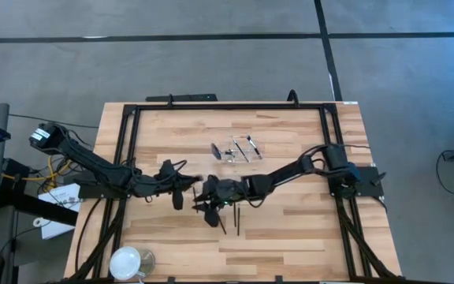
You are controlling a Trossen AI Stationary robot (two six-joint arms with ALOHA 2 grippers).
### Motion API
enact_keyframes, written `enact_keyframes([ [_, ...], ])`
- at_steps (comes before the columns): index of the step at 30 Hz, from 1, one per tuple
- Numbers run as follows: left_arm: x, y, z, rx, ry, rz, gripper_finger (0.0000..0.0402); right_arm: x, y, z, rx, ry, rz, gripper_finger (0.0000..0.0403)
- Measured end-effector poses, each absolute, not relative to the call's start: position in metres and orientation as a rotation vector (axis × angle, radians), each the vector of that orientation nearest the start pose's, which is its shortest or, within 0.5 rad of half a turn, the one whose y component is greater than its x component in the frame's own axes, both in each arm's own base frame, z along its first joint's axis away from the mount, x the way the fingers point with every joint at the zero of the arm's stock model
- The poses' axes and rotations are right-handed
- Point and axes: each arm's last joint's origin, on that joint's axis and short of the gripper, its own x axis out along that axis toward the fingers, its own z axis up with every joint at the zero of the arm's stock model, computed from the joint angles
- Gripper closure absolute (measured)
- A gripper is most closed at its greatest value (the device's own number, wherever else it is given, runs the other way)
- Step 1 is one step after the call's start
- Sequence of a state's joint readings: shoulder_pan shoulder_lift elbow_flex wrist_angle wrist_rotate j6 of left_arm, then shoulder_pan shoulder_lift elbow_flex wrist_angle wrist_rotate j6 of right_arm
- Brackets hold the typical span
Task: Put items in baskets/containers
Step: Put the powder brush into the middle section of the transparent organizer
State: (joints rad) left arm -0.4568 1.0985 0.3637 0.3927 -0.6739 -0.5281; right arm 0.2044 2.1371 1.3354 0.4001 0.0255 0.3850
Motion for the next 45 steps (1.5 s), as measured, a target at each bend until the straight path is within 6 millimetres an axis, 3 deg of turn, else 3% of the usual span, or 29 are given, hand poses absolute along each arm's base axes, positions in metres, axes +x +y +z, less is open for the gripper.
enact_keyframes([
  [8,0.195,-0.077,0.191,-0.362,0.206,0.256,0.0397,0.434,0.096,0.182,0.072,0.486,-0.237,0.0276],
  [18,0.196,-0.079,0.195,-0.378,0.182,0.192,0.0397,0.445,0.073,0.188,0.112,0.420,-0.114,0.0276],
  [27,0.196,-0.079,0.196,-0.379,0.178,0.190,0.0397,0.448,0.070,0.193,0.103,0.368,-0.073,0.0278],
  [38,0.196,-0.079,0.196,-0.374,0.175,0.187,0.0395,0.446,0.070,0.189,0.093,0.409,-0.076,0.0368],
  [45,0.196,-0.079,0.196,-0.345,0.178,0.185,0.0391,0.446,0.073,0.189,0.091,0.414,-0.070,0.0372],
])
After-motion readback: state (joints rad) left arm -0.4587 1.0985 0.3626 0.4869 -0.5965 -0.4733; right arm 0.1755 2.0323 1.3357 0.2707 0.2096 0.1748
